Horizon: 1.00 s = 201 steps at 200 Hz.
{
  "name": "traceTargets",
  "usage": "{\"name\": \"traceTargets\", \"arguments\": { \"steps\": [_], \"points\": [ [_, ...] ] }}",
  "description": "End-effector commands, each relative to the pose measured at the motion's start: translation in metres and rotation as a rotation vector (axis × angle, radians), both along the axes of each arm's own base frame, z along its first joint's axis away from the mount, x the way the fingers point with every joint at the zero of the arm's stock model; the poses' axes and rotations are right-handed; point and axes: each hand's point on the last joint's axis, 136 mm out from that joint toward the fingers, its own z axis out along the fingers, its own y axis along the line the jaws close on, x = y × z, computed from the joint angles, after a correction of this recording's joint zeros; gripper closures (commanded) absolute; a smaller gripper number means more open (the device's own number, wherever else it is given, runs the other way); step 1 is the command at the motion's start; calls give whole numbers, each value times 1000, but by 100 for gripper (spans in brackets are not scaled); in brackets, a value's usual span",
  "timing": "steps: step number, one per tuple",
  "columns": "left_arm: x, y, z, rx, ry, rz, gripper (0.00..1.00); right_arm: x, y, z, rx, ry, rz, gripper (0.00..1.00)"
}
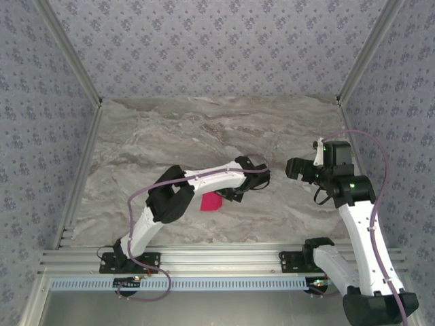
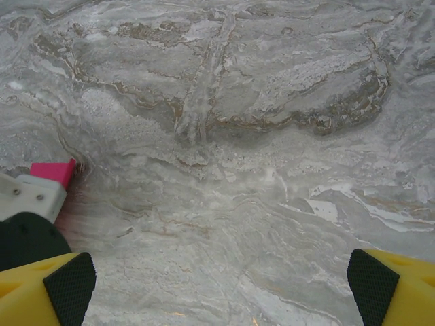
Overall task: Fold a paper plane with a square sheet of paper (fold left side to right side)
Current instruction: Turn over the paper at the center of the table, then third fold the triangle at the center of the table.
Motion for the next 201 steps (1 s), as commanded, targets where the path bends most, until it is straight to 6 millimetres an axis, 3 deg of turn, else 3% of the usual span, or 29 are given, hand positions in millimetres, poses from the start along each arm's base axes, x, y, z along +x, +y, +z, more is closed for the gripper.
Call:
{"name": "traceTargets", "arguments": {
  "steps": [1, 36, 56, 82, 103, 132, 165, 187, 201],
  "points": [
    [1, -32, -2, -152, 73, -18, 87, -8, -4, -6, -15, 27, -1, 0],
    [7, -62, 9, -373, 135, -19, 73, -9, -7, -11, -5, 46, -33, 0],
    [10, -78, 28, -499, 136, -47, 63, -7, -5, -12, 21, 45, -41, 0],
    [14, -81, 61, -644, 114, -66, 56, -2, 6, -15, 85, 34, -17, 0],
    [19, -65, 87, -731, 55, -57, 54, 3, 23, -17, 179, 21, 29, 0],
    [28, -20, 111, -869, -25, 30, 50, 13, 60, -30, 370, 38, 131, 3],
    [31, 40, 101, -994, -66, 193, 45, 26, 117, -59, 480, 145, 263, 22],
    [30, 57, 91, -1113, -60, 265, 42, 35, 160, -80, 453, 227, 371, 35],
    [26, 61, 81, -1156, -36, 290, 42, 43, 182, -90, 446, 258, 413, 38]
  ]
}}
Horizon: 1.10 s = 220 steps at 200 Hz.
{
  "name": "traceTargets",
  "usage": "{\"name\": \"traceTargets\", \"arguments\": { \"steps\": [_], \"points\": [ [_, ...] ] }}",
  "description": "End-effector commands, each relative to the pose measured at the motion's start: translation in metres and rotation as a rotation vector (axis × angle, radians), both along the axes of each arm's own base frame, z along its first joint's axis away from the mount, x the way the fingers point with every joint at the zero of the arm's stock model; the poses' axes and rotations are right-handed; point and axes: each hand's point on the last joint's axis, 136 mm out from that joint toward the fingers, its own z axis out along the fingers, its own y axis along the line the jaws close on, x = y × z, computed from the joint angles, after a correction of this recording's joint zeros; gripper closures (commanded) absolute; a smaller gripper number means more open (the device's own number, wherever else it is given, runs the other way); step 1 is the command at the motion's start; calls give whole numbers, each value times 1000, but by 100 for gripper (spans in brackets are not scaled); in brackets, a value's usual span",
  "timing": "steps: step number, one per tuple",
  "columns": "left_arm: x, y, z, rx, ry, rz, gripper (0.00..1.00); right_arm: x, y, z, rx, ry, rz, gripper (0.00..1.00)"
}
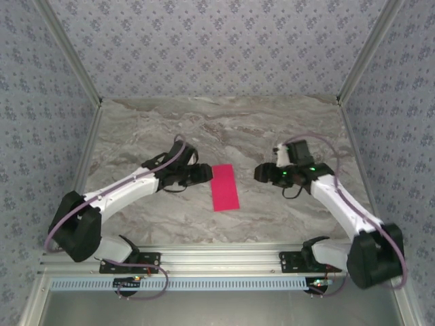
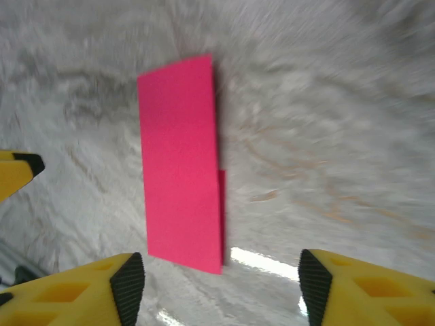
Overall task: Fold a paper plane with a square sheet of paper (fold left side to right side)
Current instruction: Third fold the triangle at the center of the table.
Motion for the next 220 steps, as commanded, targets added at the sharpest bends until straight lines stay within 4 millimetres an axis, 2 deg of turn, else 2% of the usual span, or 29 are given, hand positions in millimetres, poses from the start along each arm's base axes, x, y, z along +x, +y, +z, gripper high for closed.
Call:
{"name": "traceTargets", "arguments": {
  "steps": [1, 27, 62, 92, 165, 220],
  "points": [
    [1, -13, 6, -188, 3, 7, 42, 21, 45, 7, 69, -34, 88, 38],
    [-4, -16, -11, -216, 44, 0, 42, 37, 72, -7, 48, -25, 131, 39],
    [-5, -21, -28, -223, 76, -7, 42, 40, 88, -21, 16, -7, 160, 38],
    [-3, -25, -39, -208, 104, -20, 41, 35, 86, -27, -4, 5, 161, 37],
    [-7, -42, -63, -231, 176, -59, 43, 26, 76, -26, -29, -5, 160, 37],
    [-6, -51, -70, -242, 197, -71, 55, 19, 67, -23, -38, -17, 157, 36]
  ]
}}
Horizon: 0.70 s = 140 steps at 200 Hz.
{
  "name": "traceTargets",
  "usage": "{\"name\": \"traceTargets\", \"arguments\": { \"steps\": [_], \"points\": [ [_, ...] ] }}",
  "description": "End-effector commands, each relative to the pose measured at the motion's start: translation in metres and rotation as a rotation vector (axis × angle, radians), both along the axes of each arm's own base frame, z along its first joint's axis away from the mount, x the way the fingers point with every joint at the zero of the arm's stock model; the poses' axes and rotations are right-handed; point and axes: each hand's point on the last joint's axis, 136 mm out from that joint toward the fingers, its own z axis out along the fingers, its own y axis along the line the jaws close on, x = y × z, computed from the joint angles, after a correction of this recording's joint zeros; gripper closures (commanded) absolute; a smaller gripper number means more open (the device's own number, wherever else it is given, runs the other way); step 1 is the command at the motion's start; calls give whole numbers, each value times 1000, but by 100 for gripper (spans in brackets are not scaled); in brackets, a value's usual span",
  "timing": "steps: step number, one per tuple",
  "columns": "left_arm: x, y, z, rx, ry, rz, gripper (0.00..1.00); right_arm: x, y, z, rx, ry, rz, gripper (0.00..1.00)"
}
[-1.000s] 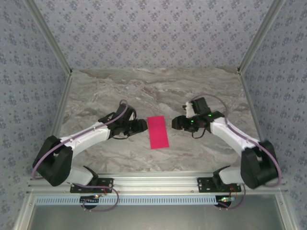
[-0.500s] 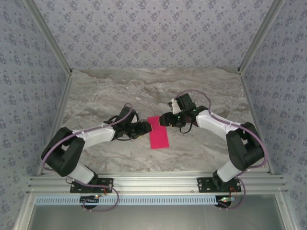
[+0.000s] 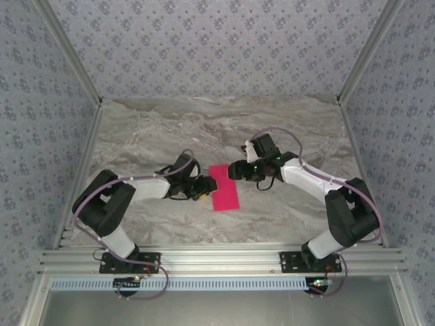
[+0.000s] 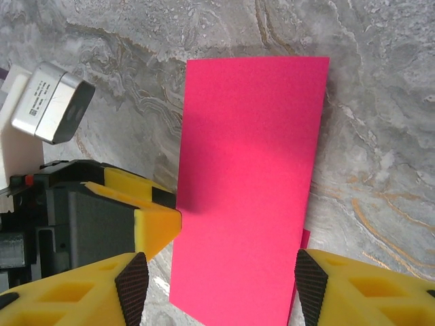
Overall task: Fold a paper plane with a square sheet of paper (fold left side to right side)
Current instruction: Third fold the triangle at the center of the table.
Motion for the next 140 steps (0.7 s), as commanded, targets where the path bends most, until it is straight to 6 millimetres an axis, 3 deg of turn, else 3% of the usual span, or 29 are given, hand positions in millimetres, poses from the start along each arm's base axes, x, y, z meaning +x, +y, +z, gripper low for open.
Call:
{"name": "traceTargets", "arguments": {
  "steps": [1, 68, 92, 140],
  "points": [
    [5, -16, 10, -48, -18, -29, 55, -7, -9, 1, -25, -14, 2, 36],
    [9, -18, 20, -52, -38, -20, 78, -19, -23, 9, -22, -115, 14, 35],
    [10, -16, 27, -49, -48, -12, 86, -27, -28, 15, -26, -196, 23, 29],
    [7, -17, 40, -69, -28, 1, 96, -63, -17, 15, -118, -443, 185, 21]
  ]
}}
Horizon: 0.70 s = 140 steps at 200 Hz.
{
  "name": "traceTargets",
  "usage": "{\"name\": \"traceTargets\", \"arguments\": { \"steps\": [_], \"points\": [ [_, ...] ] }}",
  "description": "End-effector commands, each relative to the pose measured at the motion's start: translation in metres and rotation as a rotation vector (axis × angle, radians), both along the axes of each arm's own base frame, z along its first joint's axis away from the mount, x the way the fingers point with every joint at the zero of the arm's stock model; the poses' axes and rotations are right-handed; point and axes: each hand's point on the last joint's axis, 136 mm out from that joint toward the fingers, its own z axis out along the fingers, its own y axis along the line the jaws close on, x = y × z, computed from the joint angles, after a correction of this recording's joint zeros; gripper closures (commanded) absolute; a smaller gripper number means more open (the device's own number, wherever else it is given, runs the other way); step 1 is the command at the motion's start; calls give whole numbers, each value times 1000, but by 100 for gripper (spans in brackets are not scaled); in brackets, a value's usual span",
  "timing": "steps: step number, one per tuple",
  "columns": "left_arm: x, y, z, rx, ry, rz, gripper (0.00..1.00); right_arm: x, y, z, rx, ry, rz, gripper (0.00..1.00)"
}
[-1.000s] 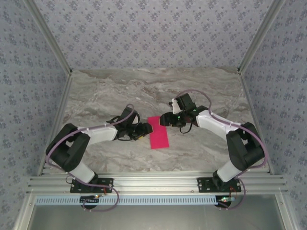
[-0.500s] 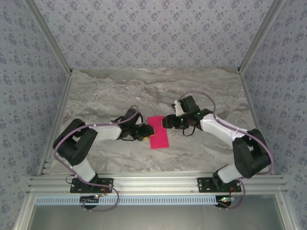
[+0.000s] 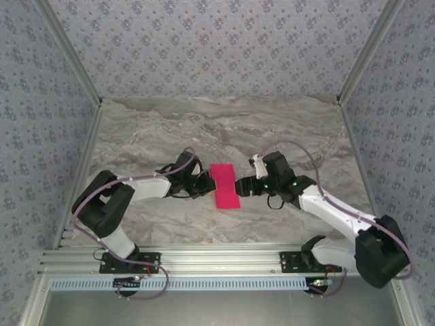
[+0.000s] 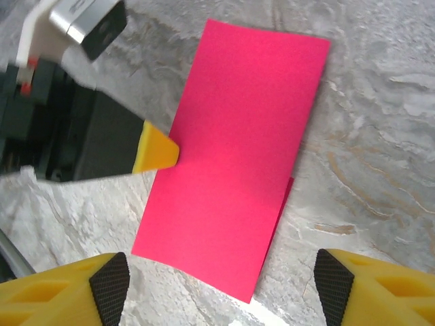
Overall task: Fold a paper plane with a square sheet of paper (fold left side to right side)
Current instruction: Third fold the triangle at the center of the table.
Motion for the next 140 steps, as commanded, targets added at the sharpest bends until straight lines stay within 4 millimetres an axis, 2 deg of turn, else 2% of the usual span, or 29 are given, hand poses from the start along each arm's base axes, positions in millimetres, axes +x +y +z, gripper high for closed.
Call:
{"name": "traceTargets", "arguments": {
  "steps": [1, 37, 58, 106, 140],
  "points": [
    [4, -7, 24, -36, -18, 0, 96, -11, 6, 0, -88, -174, 85, 21],
    [3, -9, 31, -54, -2, -6, 98, -45, 31, -14, -235, -374, 269, 19],
    [2, -9, 33, -57, 2, -7, 99, -55, 45, -24, -311, -439, 331, 18],
    [1, -10, 35, -67, 11, -10, 100, -52, 67, -47, -492, -527, 410, 15],
    [0, -10, 35, -69, 14, -13, 100, -40, 81, -51, -533, -548, 401, 16]
  ]
}}
